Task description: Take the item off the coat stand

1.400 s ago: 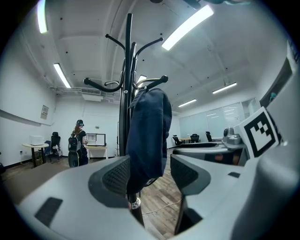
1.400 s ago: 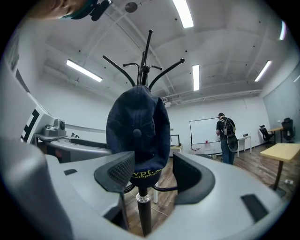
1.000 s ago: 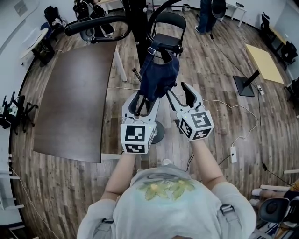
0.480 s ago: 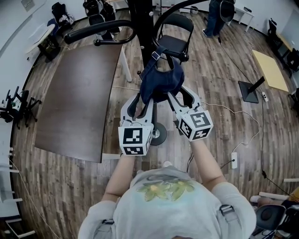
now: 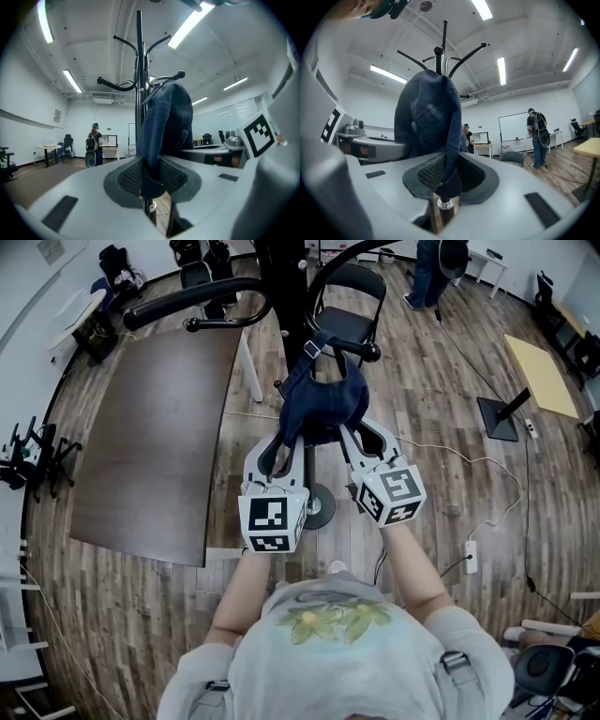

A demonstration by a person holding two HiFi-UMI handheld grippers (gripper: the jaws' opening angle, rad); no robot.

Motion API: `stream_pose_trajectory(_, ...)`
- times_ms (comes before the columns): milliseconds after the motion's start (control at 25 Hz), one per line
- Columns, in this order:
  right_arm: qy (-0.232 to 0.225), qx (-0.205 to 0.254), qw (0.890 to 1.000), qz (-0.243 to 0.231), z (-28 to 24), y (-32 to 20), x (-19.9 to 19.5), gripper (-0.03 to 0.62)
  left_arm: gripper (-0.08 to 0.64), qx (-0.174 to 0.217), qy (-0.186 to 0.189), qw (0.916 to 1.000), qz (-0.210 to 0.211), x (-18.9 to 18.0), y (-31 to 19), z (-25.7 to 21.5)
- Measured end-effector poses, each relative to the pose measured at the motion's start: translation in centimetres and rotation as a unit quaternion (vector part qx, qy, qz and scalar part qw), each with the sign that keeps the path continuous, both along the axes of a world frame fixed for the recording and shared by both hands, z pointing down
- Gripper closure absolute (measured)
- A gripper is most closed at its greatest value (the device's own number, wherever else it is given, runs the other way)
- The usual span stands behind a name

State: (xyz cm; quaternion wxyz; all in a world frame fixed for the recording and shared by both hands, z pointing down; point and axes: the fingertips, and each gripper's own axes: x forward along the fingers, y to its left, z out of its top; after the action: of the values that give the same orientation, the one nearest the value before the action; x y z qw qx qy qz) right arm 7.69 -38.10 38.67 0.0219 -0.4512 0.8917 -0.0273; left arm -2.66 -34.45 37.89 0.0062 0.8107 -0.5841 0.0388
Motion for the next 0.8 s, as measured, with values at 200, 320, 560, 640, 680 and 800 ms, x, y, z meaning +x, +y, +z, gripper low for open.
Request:
stream_pose_trajectory(200, -0.007, 0.004, 1.0, 0.011, -0.4, 0.8, 0.5, 0.532, 0.482, 0.005, -0.006, 0.9999, 0.013, 0.7, 0.5, -0.2)
stream_pose_trajectory(320, -0.005, 0.014, 1.0, 0.023, -0.9, 1.0, 1.1, 0.538, 0.482, 0.01, -0.001, 0.9995, 0.031, 1.3, 0.7, -0.4)
stream_pose_trajectory(560, -0.007, 0.025, 0.999, 0.033, -1.7, 1.4, 1.7, 0.538, 0.483, 0.026, -0.006, 0.9988, 0.042, 1.9, 1.0, -1.5)
stream_pose_trajectory(640, -0.007, 0.029, 0.999, 0.034, -2.2, 1.7, 1.8, 0.538, 0.483, 0.032, -0.008, 0.9985, 0.044, 2.1, 1.2, -2.2)
stream_pose_trajectory(680, -0.008, 0.032, 0.999, 0.035, -2.5, 1.8, 1.9, 0.538, 0.483, 0.036, -0.009, 0.9983, 0.046, 2.2, 1.3, -2.6)
stream_pose_trajectory(800, -0.011, 0.038, 0.998, 0.038, -3.2, 1.9, 2.1, 0.538, 0.483, 0.046, -0.011, 0.9976, 0.051, 2.5, 1.6, -3.5)
